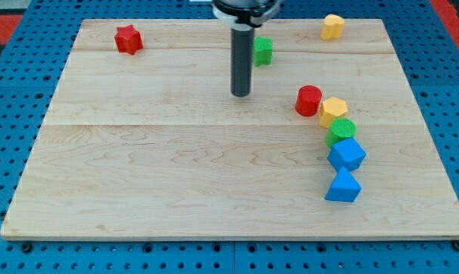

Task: Slightly push the red circle to right

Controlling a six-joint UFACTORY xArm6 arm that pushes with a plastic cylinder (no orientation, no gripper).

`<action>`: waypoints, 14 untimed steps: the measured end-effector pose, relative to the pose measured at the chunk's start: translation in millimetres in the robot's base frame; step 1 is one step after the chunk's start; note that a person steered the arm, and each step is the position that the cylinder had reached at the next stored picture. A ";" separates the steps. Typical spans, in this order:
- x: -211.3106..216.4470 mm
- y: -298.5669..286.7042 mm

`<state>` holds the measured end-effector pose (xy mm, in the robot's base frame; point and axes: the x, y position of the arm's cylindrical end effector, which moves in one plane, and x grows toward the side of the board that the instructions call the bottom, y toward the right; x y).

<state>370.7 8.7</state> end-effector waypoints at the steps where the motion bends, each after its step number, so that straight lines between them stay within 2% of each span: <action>1: 15.5 6.7; 2: 46.7 30.9; 3: 45.6 77.9; 5: 24.7 104.2; 7: 23.1 140.2; 8: 23.1 136.6; 9: 26.3 85.8; 10: 39.8 85.0; 12: 43.0 118.3; 14: 43.0 122.2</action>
<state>413.8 130.9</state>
